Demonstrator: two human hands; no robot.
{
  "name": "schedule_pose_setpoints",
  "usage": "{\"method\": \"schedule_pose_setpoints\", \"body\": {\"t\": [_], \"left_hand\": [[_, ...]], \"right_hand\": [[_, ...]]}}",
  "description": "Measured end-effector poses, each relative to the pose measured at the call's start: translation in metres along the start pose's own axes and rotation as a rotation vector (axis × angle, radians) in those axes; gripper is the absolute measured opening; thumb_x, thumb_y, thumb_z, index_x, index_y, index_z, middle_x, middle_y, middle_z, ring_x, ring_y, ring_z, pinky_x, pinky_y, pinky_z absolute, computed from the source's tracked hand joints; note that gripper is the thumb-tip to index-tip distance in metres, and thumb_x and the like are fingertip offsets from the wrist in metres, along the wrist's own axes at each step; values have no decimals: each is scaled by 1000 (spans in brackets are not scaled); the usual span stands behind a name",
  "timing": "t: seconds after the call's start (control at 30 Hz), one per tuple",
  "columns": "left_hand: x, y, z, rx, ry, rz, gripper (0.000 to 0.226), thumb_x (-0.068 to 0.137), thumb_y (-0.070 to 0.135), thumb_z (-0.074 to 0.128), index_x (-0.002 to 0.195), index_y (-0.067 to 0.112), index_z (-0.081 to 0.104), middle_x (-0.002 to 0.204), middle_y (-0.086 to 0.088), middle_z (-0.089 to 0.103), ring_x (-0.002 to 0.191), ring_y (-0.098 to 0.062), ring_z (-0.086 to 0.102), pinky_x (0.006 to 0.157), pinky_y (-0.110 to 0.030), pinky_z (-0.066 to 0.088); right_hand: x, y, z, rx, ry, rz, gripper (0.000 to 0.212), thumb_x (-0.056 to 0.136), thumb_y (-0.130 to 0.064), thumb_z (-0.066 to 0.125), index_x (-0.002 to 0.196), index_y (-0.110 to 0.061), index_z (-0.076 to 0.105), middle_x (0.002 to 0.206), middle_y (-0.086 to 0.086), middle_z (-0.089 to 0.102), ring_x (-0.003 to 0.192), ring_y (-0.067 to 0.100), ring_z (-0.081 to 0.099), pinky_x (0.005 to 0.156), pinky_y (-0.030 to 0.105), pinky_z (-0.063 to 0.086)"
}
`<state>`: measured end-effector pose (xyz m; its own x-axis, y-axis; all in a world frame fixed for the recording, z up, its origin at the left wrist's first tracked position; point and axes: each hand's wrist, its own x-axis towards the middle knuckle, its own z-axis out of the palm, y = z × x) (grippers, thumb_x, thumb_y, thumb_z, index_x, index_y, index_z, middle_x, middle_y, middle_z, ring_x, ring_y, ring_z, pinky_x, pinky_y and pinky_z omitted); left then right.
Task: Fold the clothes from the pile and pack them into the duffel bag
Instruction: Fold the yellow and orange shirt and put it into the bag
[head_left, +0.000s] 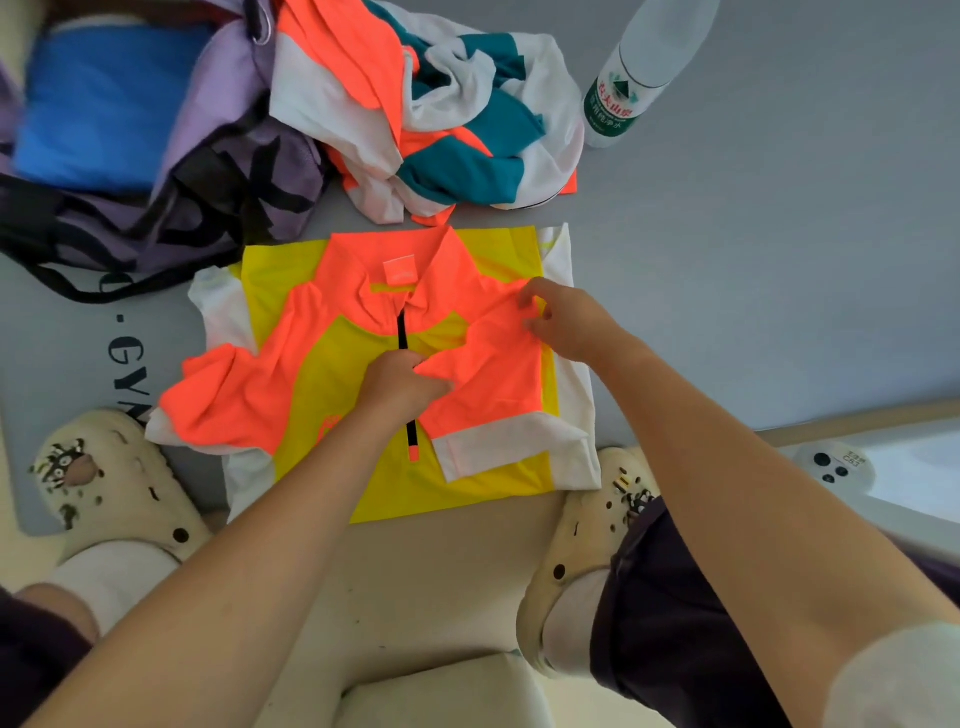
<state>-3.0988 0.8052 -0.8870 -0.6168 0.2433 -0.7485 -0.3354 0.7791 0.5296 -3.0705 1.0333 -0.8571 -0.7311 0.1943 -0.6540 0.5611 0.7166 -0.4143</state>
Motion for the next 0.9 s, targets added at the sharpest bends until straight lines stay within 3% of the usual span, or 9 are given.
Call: {"method": "schedule_pose_setpoints", "body": {"t": [0.1, 0.17, 0.27, 0.37, 0.43, 0.53, 0.67, 0.77, 0.9], "left_hand": [[2, 10, -7, -317, -7, 11, 12, 74, 18, 83, 75, 24, 72, 81, 8, 72, 76, -9, 66, 67, -24, 52], [3, 14, -10, -482, 32, 23, 13, 76, 16, 81, 84, 22, 73, 88, 6, 73, 81, -9, 67, 72, -23, 54], [5, 8, -10, -431, 29, -17, 16, 81, 12, 77, 95, 14, 71, 92, -4, 71, 84, -16, 66, 73, -28, 55], [0, -4, -6, -299, 22, -48, 18, 81, 17, 78, 90, 3, 71, 83, -5, 68, 78, -18, 62, 73, -34, 52], [-5, -9, -2, -226, 11, -8, 14, 81, 20, 77, 74, 11, 71, 69, 6, 66, 68, -10, 59, 65, -31, 46], [-9, -10, 4, -169, 57, 55, 36, 85, 21, 72, 55, 22, 53, 47, 15, 51, 49, 1, 45, 51, -21, 31], [-10, -7, 10, -309, 121, 34, 16, 95, 20, 58, 84, 9, 56, 76, -12, 58, 68, -23, 58, 50, -25, 50], [-9, -11, 14, -313, 121, -38, 15, 97, 22, 54, 94, 7, 55, 81, -7, 50, 71, -20, 55, 42, -23, 52], [-7, -19, 12, -288, -12, -141, 22, 94, 20, 63, 96, -2, 62, 79, -10, 54, 66, -22, 58, 52, -35, 59]], "right_hand": [[6, -1, 1, -124, 63, 17, 22, 94, -13, 46, 113, -12, 57, 106, 13, 61, 99, 33, 57, 80, 39, 48], [8, -2, -1, -161, 101, 15, 24, 93, -12, 45, 114, -14, 56, 107, 14, 62, 99, 33, 57, 79, 40, 48], [11, -7, -2, -72, 41, -65, 37, 89, -8, 50, 123, -21, 55, 98, 9, 59, 92, 29, 57, 78, 39, 50], [14, -12, 1, -61, -54, -76, 37, 88, -11, 53, 122, -25, 56, 101, 8, 59, 93, 25, 56, 81, 38, 51], [19, -12, 3, -131, -16, -48, 27, 89, -15, 54, 115, -22, 57, 108, 8, 62, 99, 28, 57, 83, 39, 50], [24, -9, 1, -250, 37, -32, 20, 90, -19, 54, 109, -21, 59, 111, 7, 62, 104, 30, 58, 79, 35, 46], [27, 0, -4, -254, 111, 29, 18, 92, -19, 50, 109, -20, 57, 111, 10, 62, 104, 32, 57, 72, 33, 40], [27, 7, -7, -213, 178, 103, 19, 94, -19, 48, 111, -16, 55, 110, 14, 61, 102, 35, 57, 72, 35, 41], [21, 10, -2, -72, 104, 69, 24, 92, -19, 50, 115, -20, 58, 103, 10, 61, 101, 32, 57, 77, 34, 44]]}}
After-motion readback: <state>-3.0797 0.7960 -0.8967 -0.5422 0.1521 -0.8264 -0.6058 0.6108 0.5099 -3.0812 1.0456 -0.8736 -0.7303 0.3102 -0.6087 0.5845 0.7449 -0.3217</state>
